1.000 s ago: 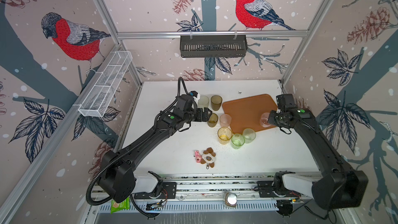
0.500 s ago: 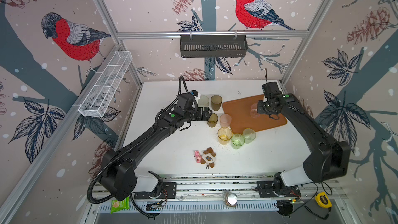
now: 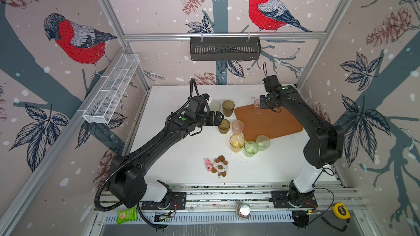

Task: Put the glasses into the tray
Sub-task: 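Lift the pink cup and carry it over the tray's far corner, then lower the pink cup onto the tray's far corner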

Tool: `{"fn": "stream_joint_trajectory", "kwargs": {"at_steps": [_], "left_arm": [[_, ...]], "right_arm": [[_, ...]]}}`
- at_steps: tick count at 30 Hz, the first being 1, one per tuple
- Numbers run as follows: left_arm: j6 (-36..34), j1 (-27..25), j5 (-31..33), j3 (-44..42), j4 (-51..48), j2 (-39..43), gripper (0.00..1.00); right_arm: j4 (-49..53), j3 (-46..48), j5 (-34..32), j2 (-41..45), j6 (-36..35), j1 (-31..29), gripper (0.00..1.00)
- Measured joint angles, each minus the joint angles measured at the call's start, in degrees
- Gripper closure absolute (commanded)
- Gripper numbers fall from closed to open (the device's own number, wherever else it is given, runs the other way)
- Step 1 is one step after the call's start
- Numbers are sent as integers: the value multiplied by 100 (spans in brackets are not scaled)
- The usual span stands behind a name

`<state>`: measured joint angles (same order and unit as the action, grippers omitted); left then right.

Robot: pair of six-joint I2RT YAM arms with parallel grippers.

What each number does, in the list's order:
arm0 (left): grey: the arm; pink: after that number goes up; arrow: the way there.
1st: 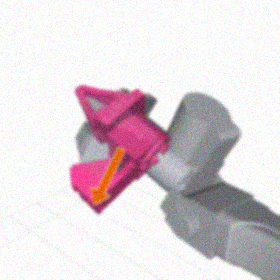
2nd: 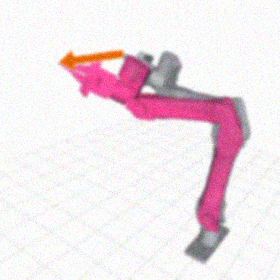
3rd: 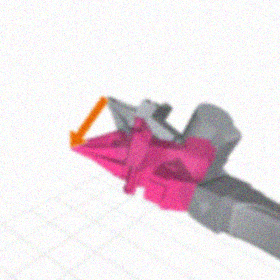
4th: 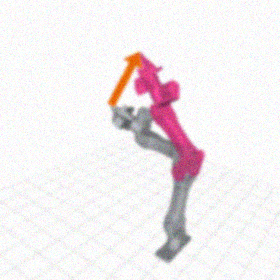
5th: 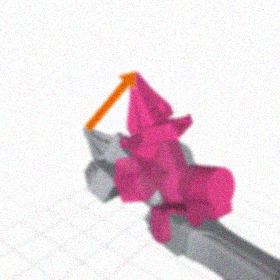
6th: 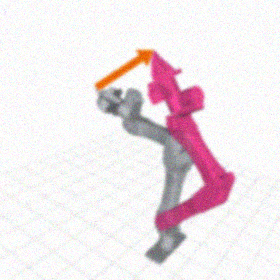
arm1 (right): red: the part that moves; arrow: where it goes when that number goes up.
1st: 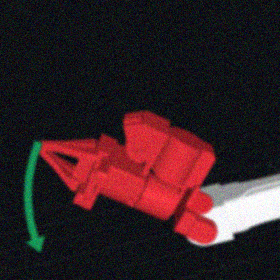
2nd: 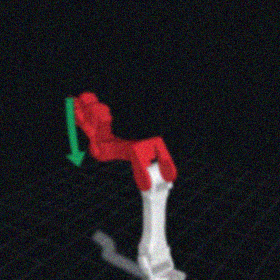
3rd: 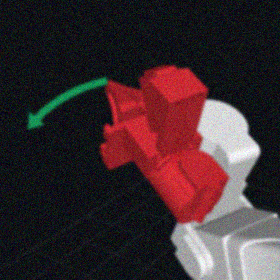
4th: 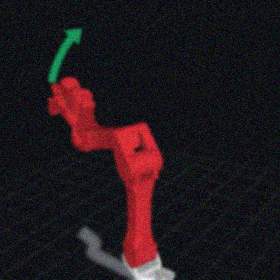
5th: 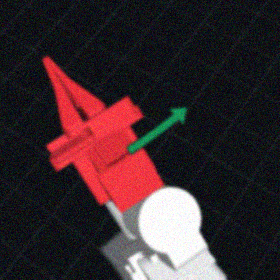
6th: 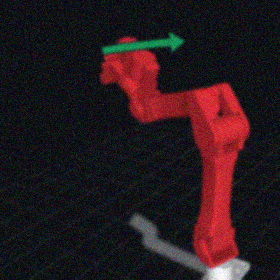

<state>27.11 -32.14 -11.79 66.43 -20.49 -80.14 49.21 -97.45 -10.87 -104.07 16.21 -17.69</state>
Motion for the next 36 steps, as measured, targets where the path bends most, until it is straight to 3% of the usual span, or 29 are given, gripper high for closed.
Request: {"fn": "stream_joint_trajectory", "kwargs": {"at_steps": [10, 24, 36], "left_arm": [[9, 0, 120, 160, -87, -155, 2], [-238, -66, -367, 304, 258, -352, 2], [-350, -155, -313, 518, 271, -557, 3]], "right_arm": [[52, -1119, 111, -999, -160, -186, 100], [332, -2234, 358, -2065, -293, -284, 100], [468, -2280, 551, -2317, -404, -330, 100]]}}
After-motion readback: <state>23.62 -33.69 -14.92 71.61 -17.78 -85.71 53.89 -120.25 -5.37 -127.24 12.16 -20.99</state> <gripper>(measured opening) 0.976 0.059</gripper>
